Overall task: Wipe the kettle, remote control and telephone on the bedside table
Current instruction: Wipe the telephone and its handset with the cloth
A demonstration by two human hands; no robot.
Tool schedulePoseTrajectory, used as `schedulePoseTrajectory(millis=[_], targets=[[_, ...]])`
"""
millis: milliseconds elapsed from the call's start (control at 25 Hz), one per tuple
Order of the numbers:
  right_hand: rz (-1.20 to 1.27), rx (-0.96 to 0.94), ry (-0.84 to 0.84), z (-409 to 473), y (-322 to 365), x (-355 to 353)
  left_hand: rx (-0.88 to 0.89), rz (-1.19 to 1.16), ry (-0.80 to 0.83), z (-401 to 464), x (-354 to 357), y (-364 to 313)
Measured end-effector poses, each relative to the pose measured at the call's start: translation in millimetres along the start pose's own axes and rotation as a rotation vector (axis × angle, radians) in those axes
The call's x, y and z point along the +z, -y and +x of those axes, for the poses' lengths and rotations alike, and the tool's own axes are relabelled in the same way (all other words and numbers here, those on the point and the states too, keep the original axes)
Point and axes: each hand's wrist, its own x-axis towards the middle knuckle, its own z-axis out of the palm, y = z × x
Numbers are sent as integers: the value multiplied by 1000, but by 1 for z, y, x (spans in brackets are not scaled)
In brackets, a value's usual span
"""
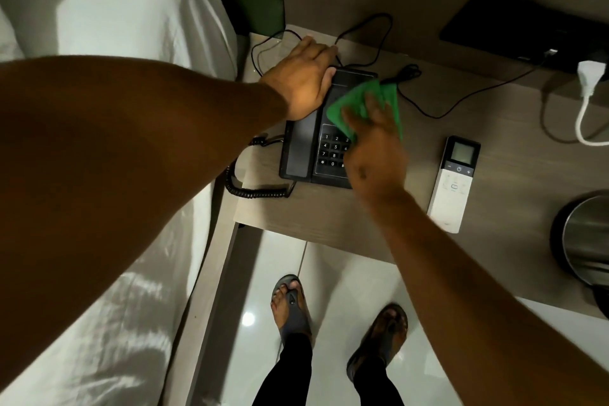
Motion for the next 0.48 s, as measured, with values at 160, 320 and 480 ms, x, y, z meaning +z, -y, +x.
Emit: schedulePoseTrajectory(millis=[160, 320, 480], targets=[[-71, -62, 83, -10, 2, 9, -3, -19, 1, 1, 0, -1], [-96, -186, 215, -41, -20, -5, -9, -15, 0, 1, -1, 2], [-37, -53, 154, 71, -12, -13, 8, -14, 0, 3, 2, 3]])
